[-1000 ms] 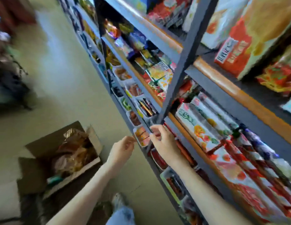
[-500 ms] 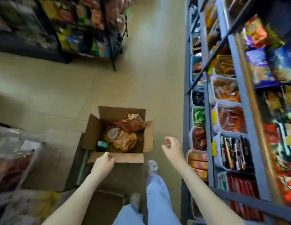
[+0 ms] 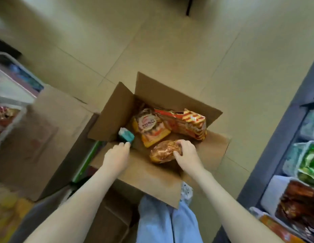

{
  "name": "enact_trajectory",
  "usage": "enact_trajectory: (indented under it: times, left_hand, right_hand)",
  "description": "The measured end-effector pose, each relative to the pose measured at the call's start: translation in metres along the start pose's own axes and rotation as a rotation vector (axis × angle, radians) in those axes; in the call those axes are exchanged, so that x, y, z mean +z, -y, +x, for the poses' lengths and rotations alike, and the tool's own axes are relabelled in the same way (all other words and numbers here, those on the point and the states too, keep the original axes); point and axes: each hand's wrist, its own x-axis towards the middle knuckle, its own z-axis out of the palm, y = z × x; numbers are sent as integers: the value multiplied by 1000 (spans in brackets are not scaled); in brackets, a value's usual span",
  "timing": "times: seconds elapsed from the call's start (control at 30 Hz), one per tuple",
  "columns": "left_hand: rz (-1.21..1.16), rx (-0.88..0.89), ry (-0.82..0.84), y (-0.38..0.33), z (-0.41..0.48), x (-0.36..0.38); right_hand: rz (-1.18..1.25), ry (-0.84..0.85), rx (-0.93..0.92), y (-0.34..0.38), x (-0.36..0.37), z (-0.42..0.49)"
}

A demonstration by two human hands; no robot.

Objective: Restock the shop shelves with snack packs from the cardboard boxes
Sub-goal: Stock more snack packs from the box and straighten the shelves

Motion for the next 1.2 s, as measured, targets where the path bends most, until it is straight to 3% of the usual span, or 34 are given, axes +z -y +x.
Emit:
enact_trajectory:
  times: [0.27, 0.4, 0.5, 0.63, 0.73, 0.83, 0.97, 1.1, 1.2]
  left_hand:
    - [508, 104, -65, 32, 151, 130]
    - [721, 172, -22, 41, 202, 141]
    - [711, 196, -16, 37, 217, 129]
    - [511, 180, -164, 32, 179, 101]
    - [230, 152, -237, 23, 128, 56]
    - [-244, -72, -258, 5, 60, -9]
    - [-888, -284, -315, -32, -29, -104]
    - [-1263, -117, -263, -85, -101, -186]
    - [-1392, 86, -177, -126, -154, -240]
  right_hand:
    - [-344, 108, -266, -13, 117, 139]
    - [-409, 125, -284, -15, 142, 167]
    - [-406, 112, -298, -15, 140, 169]
    - [-309, 105, -274, -3, 112, 146]
    - [-198, 127, -223, 20, 72, 113]
    - [-20, 69, -142, 44, 19, 67]
    - [163, -189, -60, 71, -61, -6]
    - [465, -357, 75, 101, -143, -76]
    - [633, -531, 52, 113, -206, -140]
